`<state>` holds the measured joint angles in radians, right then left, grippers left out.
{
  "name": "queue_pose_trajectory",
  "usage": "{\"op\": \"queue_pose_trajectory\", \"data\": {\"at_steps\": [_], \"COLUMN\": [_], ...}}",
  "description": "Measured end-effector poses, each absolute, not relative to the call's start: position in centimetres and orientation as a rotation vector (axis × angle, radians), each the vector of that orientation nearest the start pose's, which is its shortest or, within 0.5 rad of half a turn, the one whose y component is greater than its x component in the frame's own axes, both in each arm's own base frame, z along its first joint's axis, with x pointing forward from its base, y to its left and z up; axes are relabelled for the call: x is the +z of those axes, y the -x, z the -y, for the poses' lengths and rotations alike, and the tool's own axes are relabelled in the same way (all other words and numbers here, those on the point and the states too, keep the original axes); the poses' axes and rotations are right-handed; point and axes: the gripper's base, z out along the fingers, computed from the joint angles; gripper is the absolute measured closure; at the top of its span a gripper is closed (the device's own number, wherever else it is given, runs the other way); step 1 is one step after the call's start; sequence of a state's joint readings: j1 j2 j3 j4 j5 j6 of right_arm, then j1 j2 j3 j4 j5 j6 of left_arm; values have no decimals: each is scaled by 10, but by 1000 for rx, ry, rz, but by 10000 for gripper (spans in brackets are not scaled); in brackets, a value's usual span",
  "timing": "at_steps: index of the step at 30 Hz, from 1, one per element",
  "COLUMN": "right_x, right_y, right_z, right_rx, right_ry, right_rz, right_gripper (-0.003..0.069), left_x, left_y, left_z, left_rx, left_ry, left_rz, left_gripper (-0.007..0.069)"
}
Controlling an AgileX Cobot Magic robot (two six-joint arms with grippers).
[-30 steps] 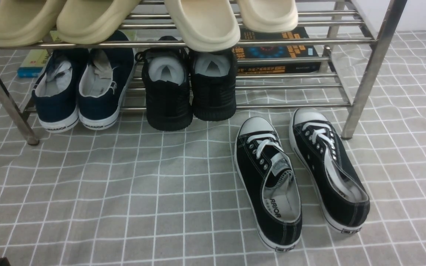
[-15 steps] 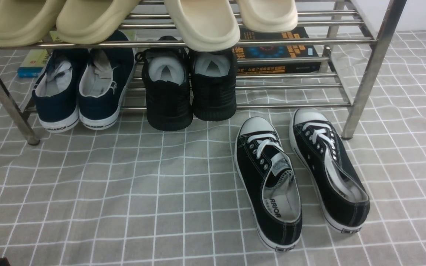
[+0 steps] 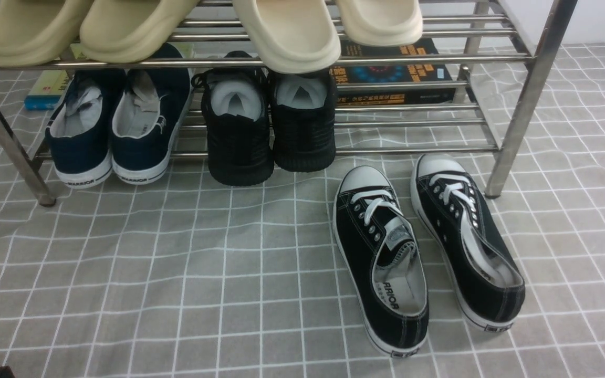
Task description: Take the shoes off the shelf with your hand from the grey coffee tablecloth.
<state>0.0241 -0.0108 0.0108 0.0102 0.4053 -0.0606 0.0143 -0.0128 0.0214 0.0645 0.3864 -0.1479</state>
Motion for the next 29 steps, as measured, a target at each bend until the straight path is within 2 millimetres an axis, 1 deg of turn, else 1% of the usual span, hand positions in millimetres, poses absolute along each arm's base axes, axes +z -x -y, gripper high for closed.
{"op": "queue_pose_trajectory", "data": {"at_steps": [29], "right_x": [174], "right_y": [-51], "right_z": [-2], "right_rx": [-15], "right_ry": [74], "right_rz": [-1887], "right_gripper": [552], "left_x": [172], "left_y": [-52], "left_z": [-3], "left_rx": [-28], "left_ry": [113], "left_rz": [-1875], "left_gripper": [384]}}
